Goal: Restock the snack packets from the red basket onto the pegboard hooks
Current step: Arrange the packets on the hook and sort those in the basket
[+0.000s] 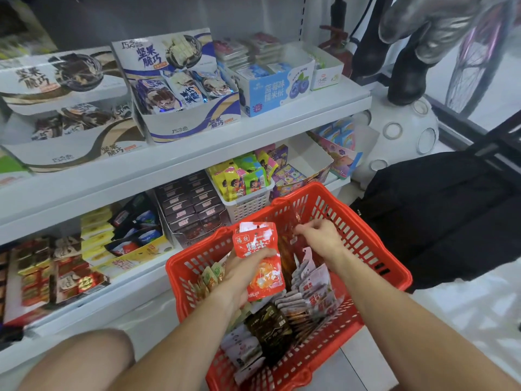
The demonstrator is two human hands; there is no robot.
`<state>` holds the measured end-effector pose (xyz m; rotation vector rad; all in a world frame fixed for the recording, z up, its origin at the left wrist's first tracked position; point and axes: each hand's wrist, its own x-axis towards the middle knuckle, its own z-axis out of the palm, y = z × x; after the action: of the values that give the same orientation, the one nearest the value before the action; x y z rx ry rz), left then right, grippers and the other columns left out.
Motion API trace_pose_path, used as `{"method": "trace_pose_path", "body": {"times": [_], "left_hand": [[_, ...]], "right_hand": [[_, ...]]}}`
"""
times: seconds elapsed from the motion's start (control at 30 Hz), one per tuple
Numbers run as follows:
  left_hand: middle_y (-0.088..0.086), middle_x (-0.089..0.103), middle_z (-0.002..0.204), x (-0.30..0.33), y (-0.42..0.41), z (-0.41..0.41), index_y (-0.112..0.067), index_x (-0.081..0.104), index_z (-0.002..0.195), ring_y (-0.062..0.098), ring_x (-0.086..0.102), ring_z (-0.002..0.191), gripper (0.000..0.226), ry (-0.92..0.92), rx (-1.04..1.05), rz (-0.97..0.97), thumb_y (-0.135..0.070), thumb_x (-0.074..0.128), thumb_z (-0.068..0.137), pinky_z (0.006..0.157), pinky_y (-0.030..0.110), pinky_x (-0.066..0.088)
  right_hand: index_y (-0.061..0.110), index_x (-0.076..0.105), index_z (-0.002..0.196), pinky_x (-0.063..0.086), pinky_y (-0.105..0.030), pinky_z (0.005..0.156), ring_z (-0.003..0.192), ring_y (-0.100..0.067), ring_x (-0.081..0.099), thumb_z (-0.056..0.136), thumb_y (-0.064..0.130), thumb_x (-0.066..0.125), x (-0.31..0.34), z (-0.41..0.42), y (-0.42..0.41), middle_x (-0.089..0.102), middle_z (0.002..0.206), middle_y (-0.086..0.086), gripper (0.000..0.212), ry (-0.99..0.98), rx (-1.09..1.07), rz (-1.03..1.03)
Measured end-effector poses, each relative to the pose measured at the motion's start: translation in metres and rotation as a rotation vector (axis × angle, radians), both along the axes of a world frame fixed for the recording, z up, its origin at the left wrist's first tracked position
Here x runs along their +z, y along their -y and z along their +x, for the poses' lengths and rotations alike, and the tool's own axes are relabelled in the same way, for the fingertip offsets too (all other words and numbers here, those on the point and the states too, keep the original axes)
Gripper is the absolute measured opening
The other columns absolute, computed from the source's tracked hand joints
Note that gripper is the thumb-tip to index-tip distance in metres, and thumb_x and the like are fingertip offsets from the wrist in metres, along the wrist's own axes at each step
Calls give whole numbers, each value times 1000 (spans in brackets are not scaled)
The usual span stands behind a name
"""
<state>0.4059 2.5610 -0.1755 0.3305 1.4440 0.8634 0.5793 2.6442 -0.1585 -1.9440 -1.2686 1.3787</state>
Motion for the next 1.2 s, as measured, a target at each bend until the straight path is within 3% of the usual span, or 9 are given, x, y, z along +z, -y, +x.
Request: {"method": "trace_pose_path", "body": {"times": [0.13, 0.23, 0.4, 0.53, 0.67, 0.73, 0.97, 1.1, 1.2], "left_hand": [[6, 82, 100, 7, -5, 7, -21, 78, 112, 29, 79, 98, 48, 19, 22, 24, -31, 96, 69, 94, 54, 62], [7, 82, 104, 16, -9, 6, -22, 74, 119, 31, 78, 100, 55, 75, 24, 42, -33, 96, 70, 95, 54, 61], [7, 80, 114, 52, -14, 2, -24, 71, 123, 29, 75, 110, 77, 119, 45, 57, -45, 102, 56, 101, 51, 58], [9, 76, 126, 118, 4, -10, -22, 61, 139, 32, 70, 120, 111, 122, 116, -5, -51, 107, 43, 105, 54, 55], [15, 80, 110, 236, 34, -21, -11, 70, 126, 36, 78, 100, 72, 149, 123, -2, -28, 99, 62, 93, 52, 61], [18, 79, 113, 311, 45, -25, -9, 71, 128, 39, 77, 103, 77, 160, 142, 11, -27, 101, 60, 99, 57, 58], [19, 78, 114, 616, 56, -50, -8, 82, 113, 36, 78, 100, 34, 208, 160, 170, -26, 81, 84, 89, 49, 64], [20, 76, 120, 794, 55, -77, -6, 74, 128, 40, 75, 109, 57, 143, 247, 326, -29, 86, 77, 96, 55, 61], [21, 78, 115, 913, 58, -94, -6, 77, 121, 41, 76, 104, 49, 89, 282, 454, -24, 86, 77, 89, 55, 63]], "right_hand": [[15, 65, 98, 52, -35, 82, 106, -23, 71, 92, 35, 75, 19, -17, 28, 77, 113, -6, 23, -342, 155, -195], [16, 70, 96, 53, -38, 87, 97, -19, 72, 98, 41, 64, 24, -20, 31, 76, 105, -3, 26, -463, 89, -149], [23, 76, 87, 59, -45, 92, 97, -27, 73, 102, 28, 64, 57, -22, 34, 77, 97, -5, 20, -397, 94, 114], [31, 71, 94, 56, -33, 77, 84, -8, 66, 90, 30, 80, 121, -29, 61, 69, 95, 5, 10, -148, 104, 376], [22, 55, 112, 61, -29, 70, 89, -12, 73, 84, 9, 84, 236, -37, 96, 70, 104, 6, 43, -371, 63, 340], [21, 54, 119, 61, -27, 76, 95, -11, 73, 82, 2, 84, 304, -42, 104, 70, 107, 13, 51, -432, 63, 358], [34, 52, 129, 61, -36, 86, 104, -19, 73, 76, 5, 90, 587, -70, 98, 69, 121, 1, 71, -514, 122, 479], [41, 52, 125, 56, -26, 91, 118, -14, 65, 74, 14, 93, 763, -96, 89, 60, 133, 3, 71, -493, 225, 674], [51, 50, 127, 52, -28, 98, 123, -7, 60, 76, 24, 93, 882, -114, 87, 57, 135, 13, 72, -516, 312, 799]]}}
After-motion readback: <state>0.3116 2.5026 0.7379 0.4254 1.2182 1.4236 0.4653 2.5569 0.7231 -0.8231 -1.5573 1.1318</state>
